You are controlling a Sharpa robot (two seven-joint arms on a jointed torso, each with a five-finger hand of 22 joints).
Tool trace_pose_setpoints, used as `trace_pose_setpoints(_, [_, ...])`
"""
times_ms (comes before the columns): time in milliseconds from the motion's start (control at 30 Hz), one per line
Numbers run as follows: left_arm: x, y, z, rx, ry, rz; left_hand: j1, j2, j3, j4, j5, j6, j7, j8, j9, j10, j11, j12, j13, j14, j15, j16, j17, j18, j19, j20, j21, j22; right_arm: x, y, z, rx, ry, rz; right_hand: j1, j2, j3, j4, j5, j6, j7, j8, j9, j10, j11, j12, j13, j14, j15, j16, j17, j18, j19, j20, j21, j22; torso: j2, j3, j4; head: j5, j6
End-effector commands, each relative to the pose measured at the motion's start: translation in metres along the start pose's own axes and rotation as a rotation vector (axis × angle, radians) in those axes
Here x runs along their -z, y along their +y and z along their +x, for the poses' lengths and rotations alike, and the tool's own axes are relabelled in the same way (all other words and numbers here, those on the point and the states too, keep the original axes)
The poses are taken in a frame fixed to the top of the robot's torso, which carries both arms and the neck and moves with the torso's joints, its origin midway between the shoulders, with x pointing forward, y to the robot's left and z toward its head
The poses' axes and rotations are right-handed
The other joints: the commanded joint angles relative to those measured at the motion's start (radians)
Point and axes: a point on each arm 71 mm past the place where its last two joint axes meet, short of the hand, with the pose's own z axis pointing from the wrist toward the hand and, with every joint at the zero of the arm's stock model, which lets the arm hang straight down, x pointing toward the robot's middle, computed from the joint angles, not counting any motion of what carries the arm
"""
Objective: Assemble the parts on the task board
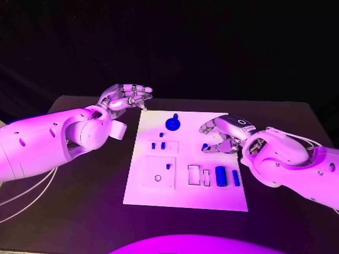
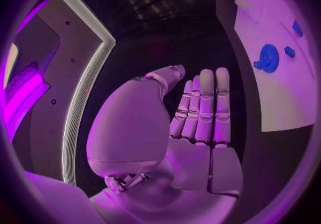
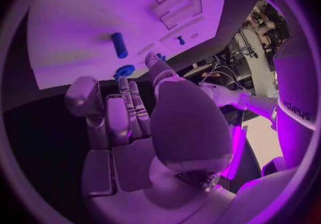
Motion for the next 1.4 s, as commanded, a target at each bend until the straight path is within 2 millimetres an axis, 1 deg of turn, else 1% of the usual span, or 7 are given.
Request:
trace_pose_setpoints(33, [-0.001, 0.000, 0.002, 0.010, 0.011, 0.006, 0.002, -0.002, -0.003, -0.001, 0.002, -0.003, -0.001, -0.001, 0.000, -0.004, 0.001, -0.003, -0.001, 0.001, 0.006, -0.004, -0.001, 0.013, 0.001, 0.006, -0.005, -0.002, -0.001, -0.005, 0.004, -0.004, 0.073, 0.024, 0.048, -0.009, -0.053, 0.069, -0.005, -0.009, 0.001, -0.004, -0.002, -0.017, 0.004, 0.016, 0.000, -0.007, -0.001, 0.004, -0.006, 0.013, -0.005, 0.000, -0.009, -0.003, 0.001, 0.0009, 0.0014, -0.003, 0.002])
trace_pose_setpoints(133, [0.000, 0.000, 0.002, 0.011, 0.012, 0.007, 0.002, -0.002, -0.003, -0.001, 0.002, -0.003, -0.001, -0.001, 0.000, -0.004, 0.001, -0.003, -0.001, 0.001, 0.006, -0.004, -0.001, 0.013, 0.001, 0.006, -0.005, -0.002, -0.002, -0.008, 0.003, 0.011, 0.083, 0.029, 0.060, -0.009, -0.056, 0.069, -0.004, -0.012, 0.001, -0.006, -0.003, -0.023, 0.005, 0.022, 0.000, -0.004, -0.002, 0.010, 0.004, 0.015, -0.007, 0.000, -0.020, -0.008, 0.002, 0.0032, 0.0007, -0.005, 0.003])
trace_pose_setpoints(267, [0.000, 0.000, 0.002, 0.011, 0.013, 0.008, 0.002, -0.002, -0.003, -0.001, 0.002, -0.003, -0.001, -0.001, 0.000, -0.004, 0.001, -0.003, -0.001, 0.001, 0.006, -0.004, -0.001, 0.013, 0.001, 0.006, -0.005, -0.002, -0.004, -0.010, 0.005, 0.034, 0.101, 0.033, 0.073, -0.010, -0.057, 0.069, -0.002, -0.012, -0.002, -0.006, -0.003, -0.033, 0.006, 0.027, -0.001, -0.002, -0.001, 0.013, 0.006, 0.016, -0.006, 0.000, -0.024, -0.009, 0.001, 0.0010, 0.0008, -0.008, 0.003])
trace_pose_setpoints(567, [0.000, 0.001, 0.003, 0.012, 0.015, 0.006, 0.003, -0.002, -0.003, -0.002, 0.002, -0.004, -0.001, -0.001, 0.000, -0.004, 0.001, -0.002, -0.001, 0.001, 0.005, -0.004, 0.000, 0.014, 0.001, 0.006, -0.005, -0.002, -0.007, -0.009, 0.010, 0.050, 0.124, 0.027, 0.104, 0.055, -0.014, 0.061, -0.010, 0.042, 0.006, 0.019, 0.002, 0.052, -0.023, 0.109, 0.007, 0.052, -0.024, 0.062, 0.104, -0.002, 0.054, -0.024, 0.092, 0.040, 0.001, 0.0006, 0.0013, -0.009, 0.000])
trace_pose_setpoints(800, [0.000, 0.001, 0.003, 0.013, 0.016, 0.005, 0.003, -0.002, -0.003, -0.002, 0.002, -0.004, -0.001, -0.001, 0.000, -0.003, 0.001, -0.002, -0.001, 0.001, 0.005, -0.004, 0.000, 0.014, 0.001, 0.006, -0.005, -0.002, -0.010, -0.006, 0.014, 0.047, 0.125, 0.015, 0.114, 0.099, 0.045, 0.065, -0.057, 0.112, 0.009, 0.036, -0.006, 0.153, -0.037, 0.107, -0.004, 0.067, -0.038, 0.065, 0.124, -0.016, 0.086, -0.038, 0.162, 0.074, 0.000, -0.0002, 0.0019, -0.010, -0.002])
trace_pose_setpoints(967, [0.000, 0.001, 0.002, 0.012, 0.015, 0.004, 0.003, -0.002, -0.003, -0.002, 0.002, -0.004, -0.001, -0.001, 0.000, -0.003, 0.001, -0.002, -0.001, 0.001, 0.005, -0.004, 0.000, 0.014, 0.001, 0.006, -0.005, -0.002, -0.011, -0.003, 0.017, 0.043, 0.131, 0.006, 0.113, 0.109, 0.077, 0.066, -0.064, 0.134, -0.005, 0.036, -0.013, 0.180, -0.050, 0.078, -0.007, 0.071, -0.048, 0.068, 0.132, -0.019, 0.092, -0.046, 0.180, 0.083, 0.001, 0.0007, 0.0013, -0.008, -0.003])
trace_pose_setpoints(1400, [0.000, 0.001, 0.002, 0.012, 0.013, 0.002, 0.003, -0.002, -0.003, -0.002, 0.002, -0.004, -0.001, -0.001, 0.000, -0.003, 0.001, -0.002, -0.001, 0.001, 0.005, -0.004, 0.000, 0.014, 0.001, 0.006, -0.005, -0.002, -0.014, -0.004, 0.027, 0.060, 0.158, 0.014, 0.125, 0.108, 0.159, 0.063, -0.083, 0.162, -0.011, 0.035, -0.024, 0.226, -0.056, 0.032, -0.007, 0.075, -0.054, 0.069, 0.139, -0.022, 0.097, -0.055, 0.195, 0.095, 0.001, 0.0005, 0.0012, -0.007, -0.006])
